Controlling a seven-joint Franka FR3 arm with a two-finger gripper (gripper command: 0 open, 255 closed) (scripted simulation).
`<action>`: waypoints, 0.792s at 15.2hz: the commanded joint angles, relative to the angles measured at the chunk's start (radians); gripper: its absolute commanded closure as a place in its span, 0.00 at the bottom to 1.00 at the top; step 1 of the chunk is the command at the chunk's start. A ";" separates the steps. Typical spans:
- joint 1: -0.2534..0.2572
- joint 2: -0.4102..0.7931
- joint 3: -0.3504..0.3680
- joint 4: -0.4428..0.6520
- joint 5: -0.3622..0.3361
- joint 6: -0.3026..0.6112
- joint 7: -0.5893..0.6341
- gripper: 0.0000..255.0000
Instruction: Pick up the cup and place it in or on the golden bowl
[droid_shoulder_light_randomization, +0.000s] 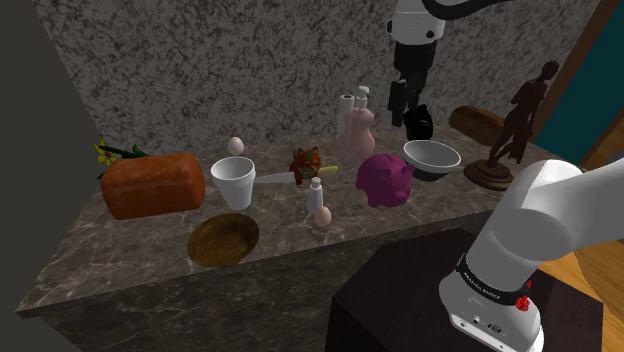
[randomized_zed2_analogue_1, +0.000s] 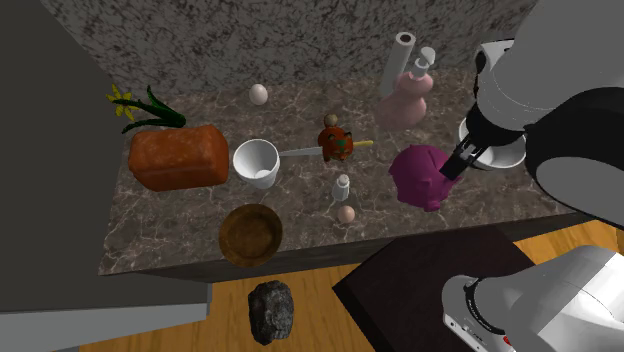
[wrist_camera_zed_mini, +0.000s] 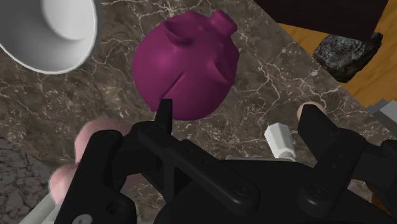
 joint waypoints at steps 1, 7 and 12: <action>0.000 0.000 0.000 0.000 0.000 0.000 0.000 0.00; 0.023 0.184 0.100 0.063 0.047 0.104 0.115 0.00; 0.033 0.355 0.180 0.150 0.057 0.174 0.210 0.00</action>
